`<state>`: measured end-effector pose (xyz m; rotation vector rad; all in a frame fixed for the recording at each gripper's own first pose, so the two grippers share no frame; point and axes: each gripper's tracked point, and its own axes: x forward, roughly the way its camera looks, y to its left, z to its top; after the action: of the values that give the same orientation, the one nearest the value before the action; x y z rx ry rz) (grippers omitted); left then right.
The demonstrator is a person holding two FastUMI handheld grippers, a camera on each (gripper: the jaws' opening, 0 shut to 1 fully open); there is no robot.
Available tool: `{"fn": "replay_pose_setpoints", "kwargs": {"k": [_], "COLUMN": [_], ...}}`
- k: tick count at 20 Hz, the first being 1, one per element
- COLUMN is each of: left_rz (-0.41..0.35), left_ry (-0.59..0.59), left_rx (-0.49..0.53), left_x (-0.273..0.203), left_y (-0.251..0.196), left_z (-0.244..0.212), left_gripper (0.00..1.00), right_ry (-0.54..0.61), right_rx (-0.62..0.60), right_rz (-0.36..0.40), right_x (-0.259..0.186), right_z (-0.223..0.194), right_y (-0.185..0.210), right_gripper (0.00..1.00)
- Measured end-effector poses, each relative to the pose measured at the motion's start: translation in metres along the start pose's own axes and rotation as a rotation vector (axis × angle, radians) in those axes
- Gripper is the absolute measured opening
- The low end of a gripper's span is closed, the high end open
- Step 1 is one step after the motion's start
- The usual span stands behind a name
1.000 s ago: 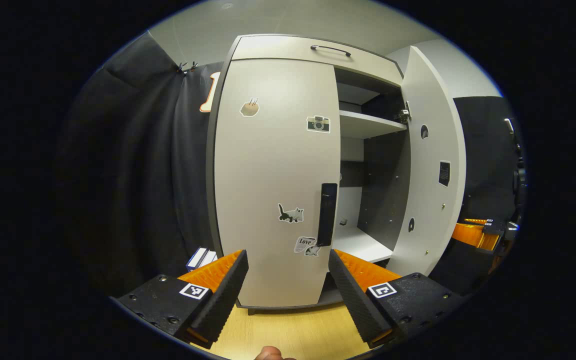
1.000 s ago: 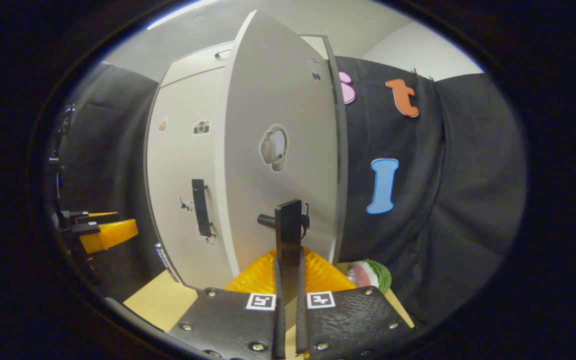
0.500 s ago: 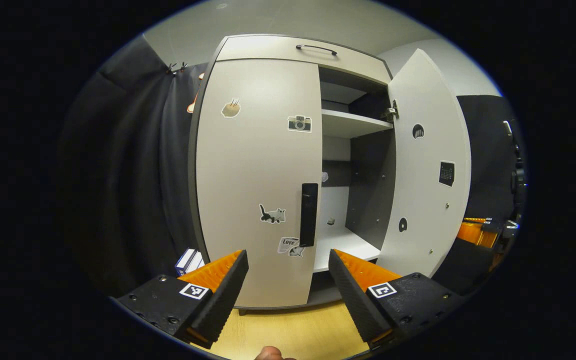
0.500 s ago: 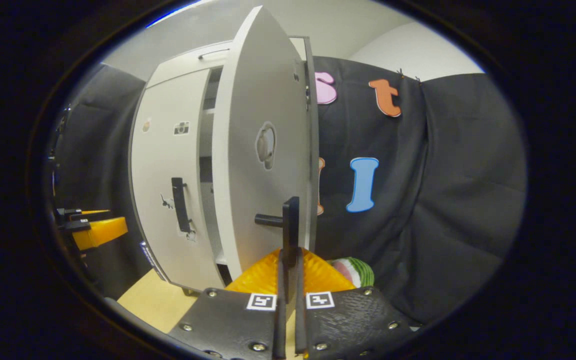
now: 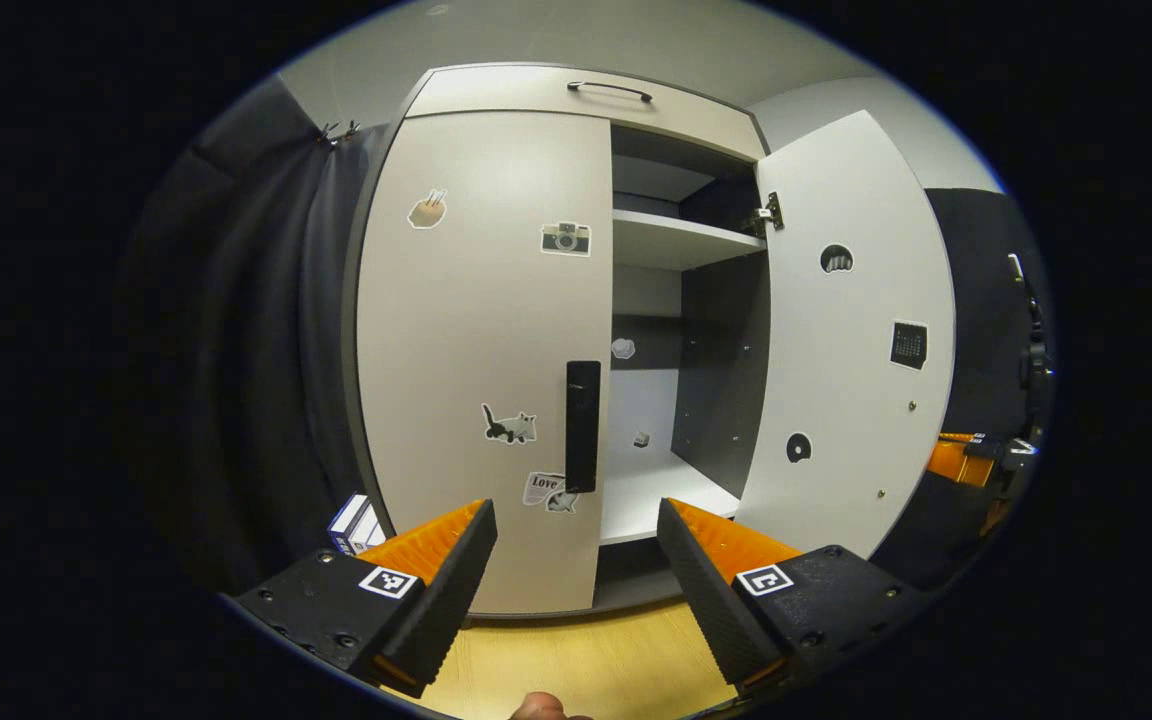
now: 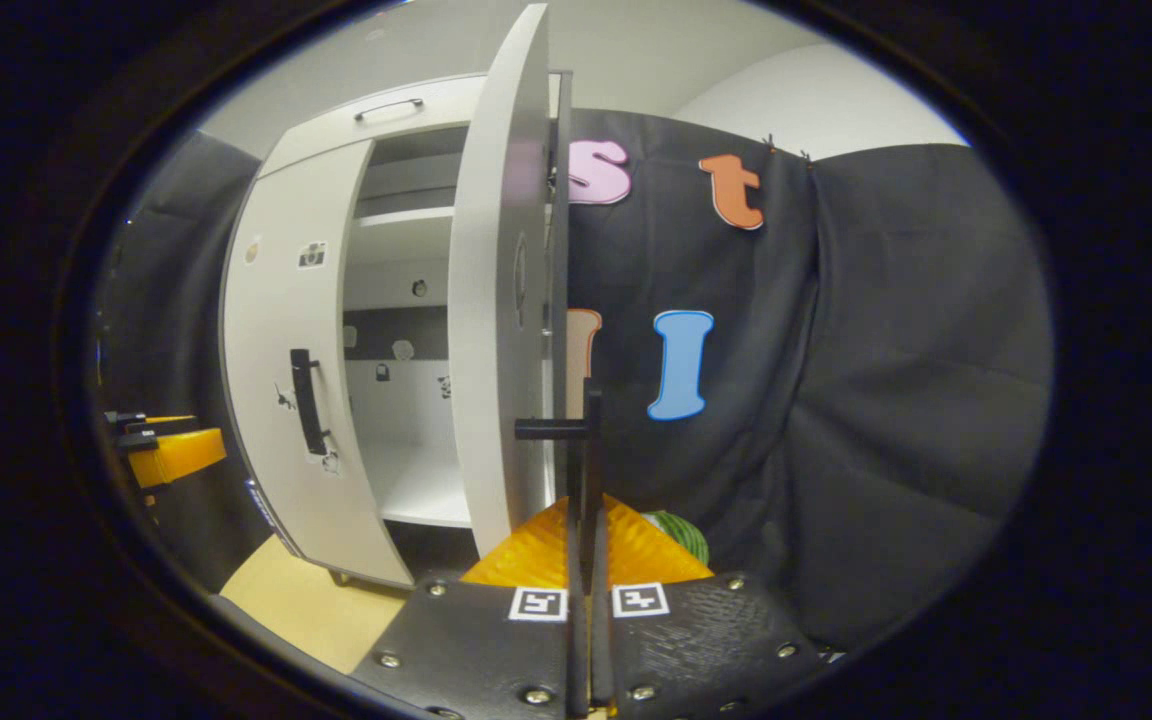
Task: Open the right door of the double-door shoe cabinet with the right hand, and open the left door with the left hand.
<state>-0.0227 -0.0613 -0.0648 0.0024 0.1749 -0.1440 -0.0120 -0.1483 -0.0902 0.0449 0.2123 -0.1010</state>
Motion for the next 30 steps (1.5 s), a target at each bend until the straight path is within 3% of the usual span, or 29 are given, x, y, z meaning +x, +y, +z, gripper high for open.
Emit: {"fn": "replay_pose_setpoints", "kwargs": {"k": [4, 13, 20, 21, 30], "left_rz": [-0.008, -0.019, 0.028, 0.033, 0.105], "left_ry": [0.007, 0.009, 0.003, 0.002, -0.019], "left_rx": [-0.001, 0.019, 0.033, 0.037, 0.062], "left_x": [0.009, 0.047, 0.098, 0.105, 0.153], "left_y": [-0.007, -0.016, -0.004, -0.002, 0.018], "left_z": [-0.001, -0.001, 0.003, 0.003, 0.010], "left_gripper": [1.00, 1.00, 1.00, 1.00, 0.99], "right_ry": [-0.003, 0.013, 0.018, 0.018, 0.039], "right_rx": [0.045, 0.013, 0.053, 0.057, 0.059], "right_rz": [0.005, -0.119, -0.190, -0.203, -0.308], "right_x": [-0.004, -0.023, -0.045, -0.050, -0.078], "right_z": [0.000, -0.008, -0.017, -0.018, -0.027], "right_y": [-0.003, -0.041, -0.065, -0.071, -0.099], "right_gripper": [0.01, 0.01, 0.12, 0.19, 0.19]}}
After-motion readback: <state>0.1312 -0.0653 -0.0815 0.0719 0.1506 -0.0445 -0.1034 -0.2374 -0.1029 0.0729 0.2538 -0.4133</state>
